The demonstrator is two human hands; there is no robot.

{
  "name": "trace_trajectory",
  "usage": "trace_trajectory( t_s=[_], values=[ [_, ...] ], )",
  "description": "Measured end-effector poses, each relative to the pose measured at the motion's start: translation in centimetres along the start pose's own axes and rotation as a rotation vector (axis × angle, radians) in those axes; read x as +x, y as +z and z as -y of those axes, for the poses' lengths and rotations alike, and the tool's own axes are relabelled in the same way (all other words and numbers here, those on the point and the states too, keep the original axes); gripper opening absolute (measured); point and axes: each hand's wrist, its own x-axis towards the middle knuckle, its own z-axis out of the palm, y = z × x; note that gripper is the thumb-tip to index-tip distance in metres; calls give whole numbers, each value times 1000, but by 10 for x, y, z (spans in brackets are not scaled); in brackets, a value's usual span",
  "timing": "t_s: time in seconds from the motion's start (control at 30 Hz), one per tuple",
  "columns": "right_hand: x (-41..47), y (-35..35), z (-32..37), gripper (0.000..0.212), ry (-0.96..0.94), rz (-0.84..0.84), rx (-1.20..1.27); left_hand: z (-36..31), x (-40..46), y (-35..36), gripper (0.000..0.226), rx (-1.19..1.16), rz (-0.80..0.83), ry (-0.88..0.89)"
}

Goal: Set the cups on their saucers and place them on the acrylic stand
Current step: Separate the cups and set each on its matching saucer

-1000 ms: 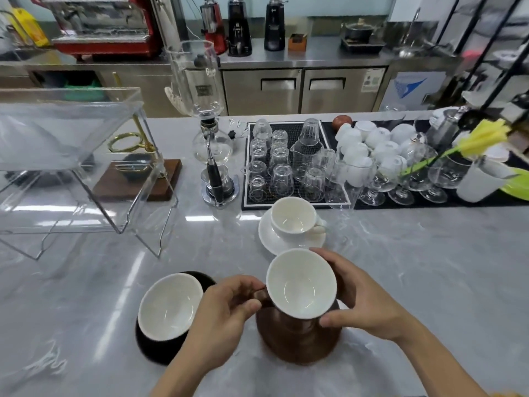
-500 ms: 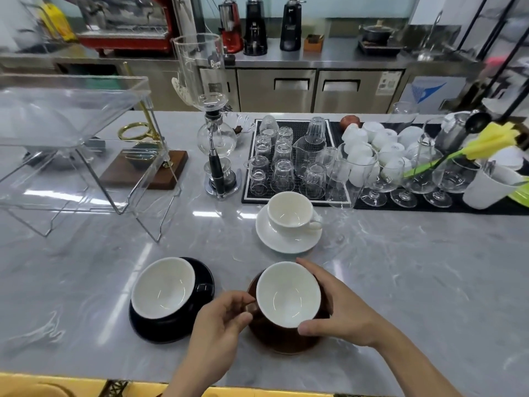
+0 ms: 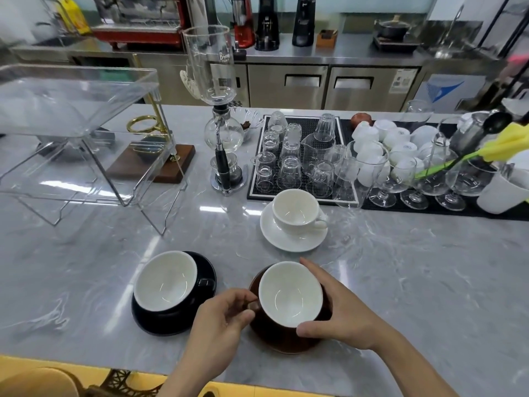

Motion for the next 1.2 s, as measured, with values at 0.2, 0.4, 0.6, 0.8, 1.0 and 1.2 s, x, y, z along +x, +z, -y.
trace_trajectory(
  t_s=[0.2, 0.4, 0.6, 0.8, 1.0, 1.2],
  values=[
    [-3, 0, 4, 104, -12, -2, -61, -6, -1, -3, 39, 115, -14, 25],
    [-6, 1, 5, 104, 3, -27, -72, 1, 1, -3, 37, 30, -3, -7],
    [-8, 2, 9, 104, 6, -25, -75, 5, 2, 0, 44, -85, -2, -39],
    [-8, 2, 9, 106, 10, -25, -62, 5, 1, 0, 37, -165, 11, -72],
    [-9, 3, 8, 110, 25, -21, -49, 6, -1, 2, 33, -169, -23, -74],
    [-10, 2, 8, 124, 34, -10, 41, 10, -7, 4, 23, -276, -46, -141]
  ],
)
